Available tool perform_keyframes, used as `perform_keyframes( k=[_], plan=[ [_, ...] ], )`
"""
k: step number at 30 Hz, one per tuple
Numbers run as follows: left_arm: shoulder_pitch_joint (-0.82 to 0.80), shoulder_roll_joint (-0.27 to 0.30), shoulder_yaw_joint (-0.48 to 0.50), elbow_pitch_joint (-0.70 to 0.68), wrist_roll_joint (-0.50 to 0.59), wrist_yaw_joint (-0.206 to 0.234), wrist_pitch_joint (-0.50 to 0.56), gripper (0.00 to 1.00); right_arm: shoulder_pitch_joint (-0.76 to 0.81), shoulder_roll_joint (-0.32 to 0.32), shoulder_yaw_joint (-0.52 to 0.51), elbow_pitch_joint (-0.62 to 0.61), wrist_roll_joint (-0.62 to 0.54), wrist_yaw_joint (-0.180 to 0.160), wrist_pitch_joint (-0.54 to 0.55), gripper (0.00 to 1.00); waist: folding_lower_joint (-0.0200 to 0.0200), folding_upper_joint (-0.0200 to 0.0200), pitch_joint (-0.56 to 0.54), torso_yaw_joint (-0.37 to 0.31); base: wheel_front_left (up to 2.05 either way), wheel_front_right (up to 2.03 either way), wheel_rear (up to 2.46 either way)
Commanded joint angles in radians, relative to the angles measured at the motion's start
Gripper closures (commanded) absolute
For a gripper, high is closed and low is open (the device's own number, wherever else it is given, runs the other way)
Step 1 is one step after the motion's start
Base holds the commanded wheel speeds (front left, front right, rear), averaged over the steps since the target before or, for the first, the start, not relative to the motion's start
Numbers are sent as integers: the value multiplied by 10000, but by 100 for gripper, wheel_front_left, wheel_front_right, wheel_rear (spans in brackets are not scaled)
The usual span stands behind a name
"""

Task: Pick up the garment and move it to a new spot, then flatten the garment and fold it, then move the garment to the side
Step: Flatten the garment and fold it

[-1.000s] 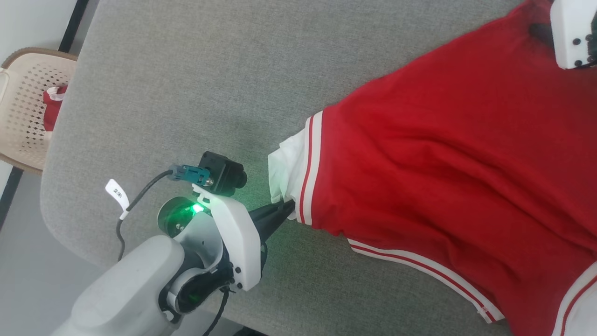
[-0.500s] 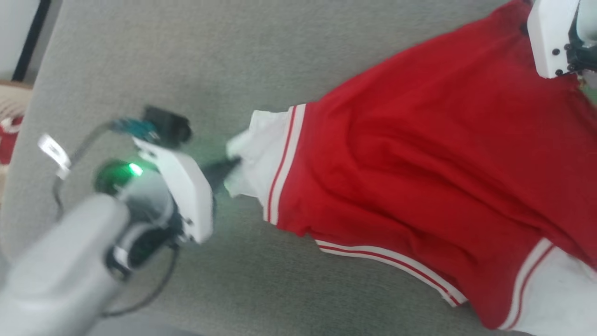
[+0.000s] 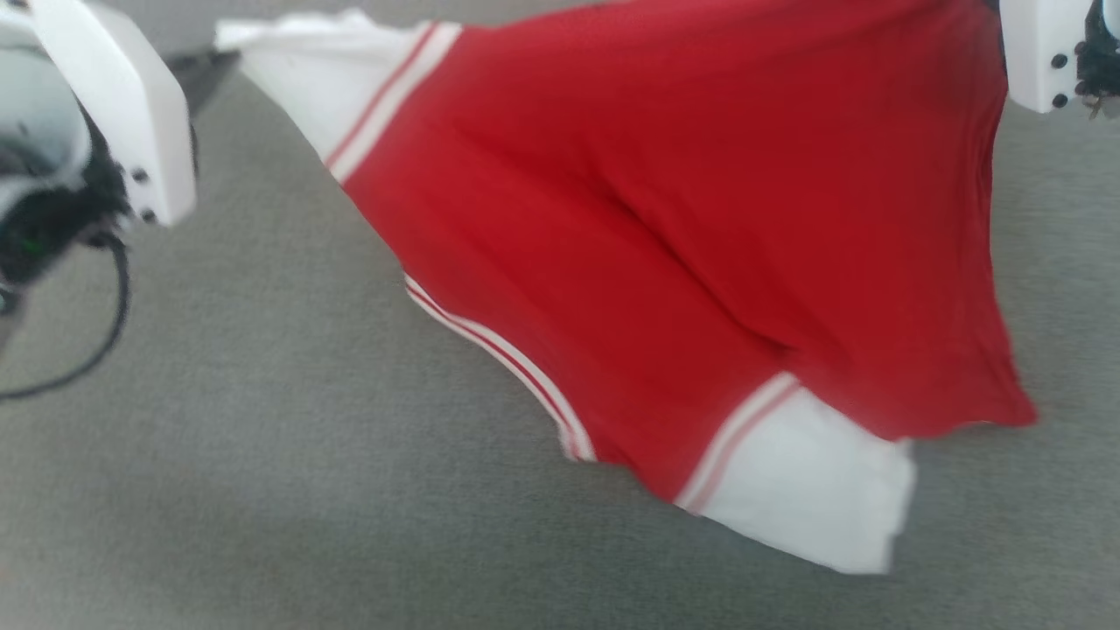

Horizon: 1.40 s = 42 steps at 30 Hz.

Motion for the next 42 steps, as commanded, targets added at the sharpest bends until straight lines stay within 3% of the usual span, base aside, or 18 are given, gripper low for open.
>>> perform_keyframes(
  k=[1, 9, 15, 21, 26, 33, 37, 42],
  plan=[
    [-245, 40, 33, 98, 80, -61, 86, 100, -90, -34, -12, -122, 73, -11, -90, 100, 0, 0, -386, -386, 0, 0, 0],
    [-1849, -67, -62, 1010, 439, -367, 729, 100, -76, -255, -326, -973, -42, -11, 77, 100, 0, 0, -984, -905, 0, 0, 0],
    [-2861, -594, -246, 2035, 889, -585, 435, 100, -149, -27, -656, -1011, -487, -11, -121, 100, 0, 0, -1073, -1052, 0, 0, 0],
    [-4177, -1284, -398, 3454, 1910, -1071, -1072, 100, -718, 650, -1300, 17, -1508, -11, -1475, 100, 0, 0, -717, -1159, 0, 0, 0],
    [-5909, -1877, -362, 4874, 2891, -1284, -3074, 100, -1857, 1422, -1837, 1557, -3181, -11, -3464, 100, 0, 0, -6, -1188, 0, 0, 0],
    [-7806, -2224, -294, 5942, 4295, -997, -6261, 100, -3182, 2124, -3012, 3252, -5608, -12, -6412, 100, 0, 0, 775, -1122, 0, 0, 0],
    [-8006, -2610, -426, 6588, 4444, -1172, -7214, 100, -3203, 2541, -3388, 4071, -6389, -12, -6951, 100, 0, 0, 915, -1032, 0, 0, 0],
    [-7239, -2865, -756, 7270, 4130, -1738, -6972, 100, -2524, 2868, -3036, 4678, -6417, -12, -6664, 100, 0, 0, 843, -936, 0, 0, 0]
  ],
)
